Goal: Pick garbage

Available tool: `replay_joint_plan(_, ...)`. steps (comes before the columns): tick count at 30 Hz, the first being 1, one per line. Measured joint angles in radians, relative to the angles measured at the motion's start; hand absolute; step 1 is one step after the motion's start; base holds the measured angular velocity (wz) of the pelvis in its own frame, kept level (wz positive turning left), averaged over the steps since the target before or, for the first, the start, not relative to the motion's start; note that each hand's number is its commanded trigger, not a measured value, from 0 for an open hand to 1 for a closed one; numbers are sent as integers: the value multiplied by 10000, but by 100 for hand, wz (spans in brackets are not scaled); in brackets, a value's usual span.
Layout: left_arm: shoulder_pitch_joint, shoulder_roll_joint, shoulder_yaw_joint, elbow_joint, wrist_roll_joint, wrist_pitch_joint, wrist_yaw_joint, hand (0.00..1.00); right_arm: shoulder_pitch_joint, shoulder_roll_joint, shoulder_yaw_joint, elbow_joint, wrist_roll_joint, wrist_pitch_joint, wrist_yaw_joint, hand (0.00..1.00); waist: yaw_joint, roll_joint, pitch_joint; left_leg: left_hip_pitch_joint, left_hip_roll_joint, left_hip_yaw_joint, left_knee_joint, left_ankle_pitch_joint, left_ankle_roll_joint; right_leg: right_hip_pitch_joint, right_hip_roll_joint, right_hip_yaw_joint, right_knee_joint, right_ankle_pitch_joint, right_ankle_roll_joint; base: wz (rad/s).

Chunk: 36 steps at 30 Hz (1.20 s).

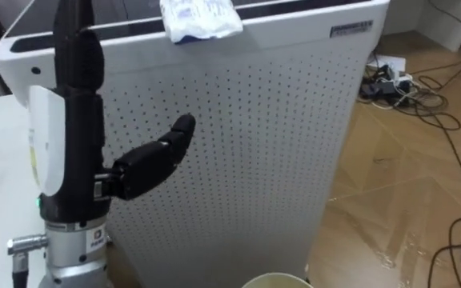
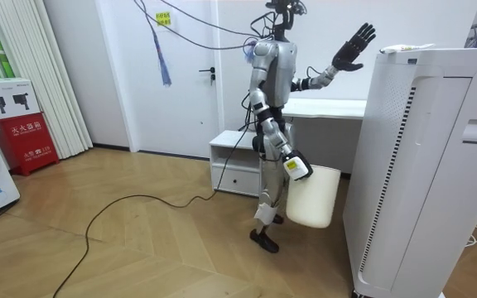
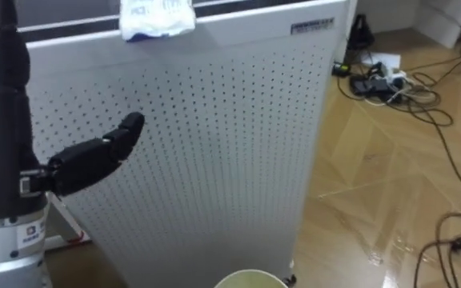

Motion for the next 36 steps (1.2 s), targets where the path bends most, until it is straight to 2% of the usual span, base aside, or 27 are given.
replay_joint_plan(1, 0, -6, -2, -158, 71, 75, -9, 0, 14, -36, -25, -2, 63, -2, 23, 100, -70, -33, 2, -152, 94, -87, -414, 181, -264, 171, 82, 322, -155, -1, 8, 44)
replay_joint_plan(2, 0, -8, -1, -300, 167, 144, -14, 0, 14, -67, -68, -2, 78, -2, 31, 100, -90, -22, -4, -246, 183, -120, -802, 324, -311, 193, 154, 404, -211, -5, 17, 27)
replay_joint_plan(3, 19, -4, -2, -550, 380, 217, -14, 0, 36, -95, -115, 3, 77, 13, 24, 100, 35, -75, -50, -195, 275, 57, -933, 438, -163, 191, 222, 496, -326, -5, 77, 3)
replay_joint_plan(5, 24, 11, 74, -843, 667, 336, -8, 0, 24, -145, -115, -45, 31, 14, 41, 100, 190, -127, -84, -78, 271, 198, -1053, 446, -155, 395, 241, 475, -718, 31, 138, -14)
replay_joint_plan(7, 23, 50, 238, -905, 1087, 455, -48, 0, 43, -188, -112, -82, -32, 13, 220, 100, 223, -92, -124, 209, 249, 188, -1282, 447, -153, 794, 296, 390, -1196, 129, 220, -10)
replay_joint_plan(12, 23, 68, 276, -1013, 1297, 868, -170, 0, 131, -166, -91, -108, -352, 17, 691, 100, 239, -45, -156, 639, 238, 272, -1647, 454, -141, 1079, 344, 406, -1492, 159, 220, -5)
replay_joint_plan(18, 24, 70, 264, -1013, 1414, 1043, -168, 0, 131, -164, -77, -351, -1212, 51, 919, 100, 207, 32, -192, 967, 235, 357, -1969, 469, -145, 1181, 418, 554, -1513, 163, 213, -9)
replay_joint_plan(21, 24, 88, 235, -1012, 1984, 1088, -158, 0, 259, -166, -73, -606, -1380, 119, 935, 100, 165, 77, -186, 1140, 239, 493, -2047, 469, -145, 1316, 433, 652, -1585, 172, 203, -9)
replay_joint_plan(24, 23, 105, 199, -1008, 2298, 1086, -155, 0, 437, -173, -72, -982, -1378, 130, 956, 100, 97, 218, -150, 1329, 255, 602, -2161, 471, -140, 1504, 462, 765, -1669, 223, 215, -12)
replay_joint_plan(30, 24, 108, 165, -1005, 2436, 1095, -161, 0, 472, -167, -74, -1101, -1391, 130, 1116, 100, -133, 405, -168, 1469, 287, 799, -2305, 478, -135, 1507, 504, 898, -1669, 223, 215, -8)
replay_joint_plan(36, 24, 269, -214, -1006, 2435, 1469, -377, 0, 472, -167, -80, -1121, -1535, 141, 1123, 100, -367, 409, -147, 1463, 287, 818, -2349, 478, -136, 1507, 503, 902, -1716, 223, 215, 0)
